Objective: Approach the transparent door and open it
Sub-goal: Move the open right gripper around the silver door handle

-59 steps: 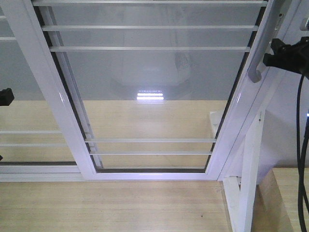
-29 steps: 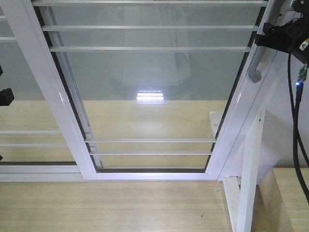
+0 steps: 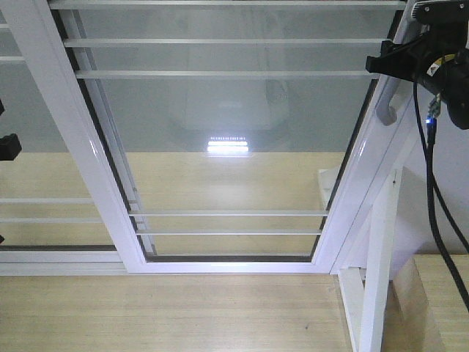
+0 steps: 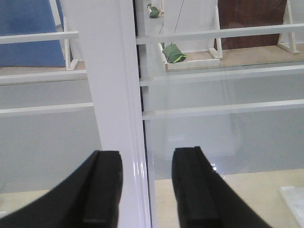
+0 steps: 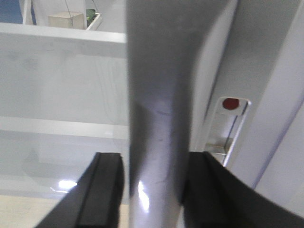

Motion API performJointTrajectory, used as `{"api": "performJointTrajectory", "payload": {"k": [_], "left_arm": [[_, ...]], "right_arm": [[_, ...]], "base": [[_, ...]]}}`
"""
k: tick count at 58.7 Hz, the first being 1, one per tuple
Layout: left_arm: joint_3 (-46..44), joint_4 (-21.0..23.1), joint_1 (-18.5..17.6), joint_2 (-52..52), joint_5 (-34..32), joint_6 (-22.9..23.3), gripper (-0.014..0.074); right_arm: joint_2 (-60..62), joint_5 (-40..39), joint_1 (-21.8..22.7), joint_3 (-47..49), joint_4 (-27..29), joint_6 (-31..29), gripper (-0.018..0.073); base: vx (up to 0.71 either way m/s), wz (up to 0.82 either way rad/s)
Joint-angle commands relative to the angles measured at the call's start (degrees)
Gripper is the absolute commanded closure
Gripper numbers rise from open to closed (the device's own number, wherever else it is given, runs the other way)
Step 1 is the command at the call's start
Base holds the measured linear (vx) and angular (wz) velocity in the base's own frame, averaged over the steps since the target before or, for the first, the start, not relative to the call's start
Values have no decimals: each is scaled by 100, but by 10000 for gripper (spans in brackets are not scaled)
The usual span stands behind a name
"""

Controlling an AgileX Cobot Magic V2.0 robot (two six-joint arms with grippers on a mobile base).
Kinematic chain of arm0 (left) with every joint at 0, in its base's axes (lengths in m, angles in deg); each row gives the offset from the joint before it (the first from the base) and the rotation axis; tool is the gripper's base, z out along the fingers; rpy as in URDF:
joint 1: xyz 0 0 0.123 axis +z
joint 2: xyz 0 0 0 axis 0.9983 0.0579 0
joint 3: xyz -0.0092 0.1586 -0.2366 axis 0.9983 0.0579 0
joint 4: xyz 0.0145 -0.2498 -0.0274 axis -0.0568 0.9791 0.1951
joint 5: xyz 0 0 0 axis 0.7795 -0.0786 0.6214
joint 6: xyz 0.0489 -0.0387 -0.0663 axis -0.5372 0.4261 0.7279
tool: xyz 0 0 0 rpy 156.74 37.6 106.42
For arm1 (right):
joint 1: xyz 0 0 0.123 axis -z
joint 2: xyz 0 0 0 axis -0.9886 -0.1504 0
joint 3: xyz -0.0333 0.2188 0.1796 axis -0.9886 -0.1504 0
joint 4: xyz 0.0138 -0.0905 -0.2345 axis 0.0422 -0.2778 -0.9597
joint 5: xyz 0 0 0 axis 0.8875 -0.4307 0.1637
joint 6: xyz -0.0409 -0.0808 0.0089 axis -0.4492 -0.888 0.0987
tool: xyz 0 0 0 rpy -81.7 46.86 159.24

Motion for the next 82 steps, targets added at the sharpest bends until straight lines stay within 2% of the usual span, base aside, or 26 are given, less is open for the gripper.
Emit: {"api": "performJointTrajectory", "payload": {"k": [1,14,34,58,82], "left_arm": [[-190,16,-32,-69,-462,0,195],[-190,16,-32,-69,-300,0,195],[-190,16,-32,-69,-257,0,197],[-190,16,-32,-69,-257,0,199],[-190,16,-32,-69,-257,0,199]], "right_arm": [[306,-412,2,207,-10,-38,335],[306,-432,-255,207,-10,-18,575],[301,-681,-786,207,22,-18,568],[166,-925,-1309,247,360,-25,565],[-336,-693,-1935,1162,365,-25,565]], "base": [[0,0],[0,0],[0,0],[0,0],[0,0]]}}
